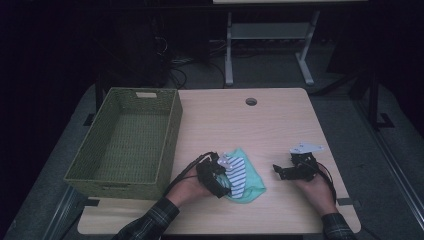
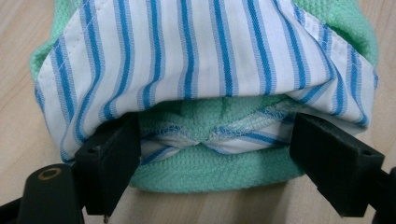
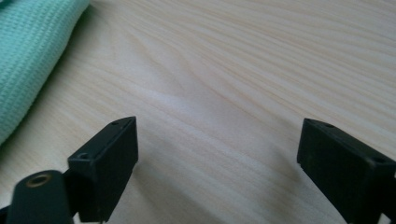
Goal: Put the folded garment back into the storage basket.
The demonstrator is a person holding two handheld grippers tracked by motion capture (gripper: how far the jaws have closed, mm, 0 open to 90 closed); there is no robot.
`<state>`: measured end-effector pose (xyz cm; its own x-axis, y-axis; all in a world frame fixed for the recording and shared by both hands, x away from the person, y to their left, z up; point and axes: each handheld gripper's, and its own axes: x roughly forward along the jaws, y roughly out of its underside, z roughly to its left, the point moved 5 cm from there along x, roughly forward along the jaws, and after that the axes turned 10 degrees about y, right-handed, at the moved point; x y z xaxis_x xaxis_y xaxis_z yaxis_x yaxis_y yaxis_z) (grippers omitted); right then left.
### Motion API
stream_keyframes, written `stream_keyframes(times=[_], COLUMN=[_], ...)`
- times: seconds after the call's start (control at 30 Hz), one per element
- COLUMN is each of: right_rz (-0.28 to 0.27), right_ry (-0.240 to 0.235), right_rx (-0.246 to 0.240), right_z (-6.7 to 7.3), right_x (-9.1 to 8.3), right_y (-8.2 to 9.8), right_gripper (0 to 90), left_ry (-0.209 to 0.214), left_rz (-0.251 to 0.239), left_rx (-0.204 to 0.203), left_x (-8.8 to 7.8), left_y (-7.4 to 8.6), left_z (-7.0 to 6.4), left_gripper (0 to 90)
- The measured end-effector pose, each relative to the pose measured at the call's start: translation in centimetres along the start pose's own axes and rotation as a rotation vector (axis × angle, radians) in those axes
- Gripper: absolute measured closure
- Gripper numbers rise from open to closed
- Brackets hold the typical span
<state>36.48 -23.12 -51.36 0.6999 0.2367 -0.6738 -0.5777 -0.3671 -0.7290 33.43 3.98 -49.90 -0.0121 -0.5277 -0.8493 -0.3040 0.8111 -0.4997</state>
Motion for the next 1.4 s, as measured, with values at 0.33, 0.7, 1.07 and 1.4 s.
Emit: stream_keyframes(times=[0.33, 0.7, 1.07, 1.4], right_rz=[0.012, 0.02, 0.027, 0.028], right_ry=[-0.013, -0.017, -0.013, -0.011], right_rx=[0.017, 0.026, 0.037, 0.038], right_z=[-0.1, -0.1, 0.0, 0.0], right_x=[0.4, 0.4, 0.3, 0.3], right_y=[0.2, 0.2, 0.3, 0.3], right_gripper=[10.2, 9.4, 9.3, 9.3], left_ry=[-0.012, 0.011, 0.032, 0.028], left_rz=[-0.011, -0.017, -0.048, -0.134], left_rx=[-0.019, -0.017, -0.042, -0.099], left_x=[-0.5, -0.7, -1.5, -4.6], left_y=[-0.2, -0.5, -0.7, -1.4], left_z=[0.2, 0.7, 0.8, 0.8], left_gripper=[39.0, 78.0, 82.1, 82.2])
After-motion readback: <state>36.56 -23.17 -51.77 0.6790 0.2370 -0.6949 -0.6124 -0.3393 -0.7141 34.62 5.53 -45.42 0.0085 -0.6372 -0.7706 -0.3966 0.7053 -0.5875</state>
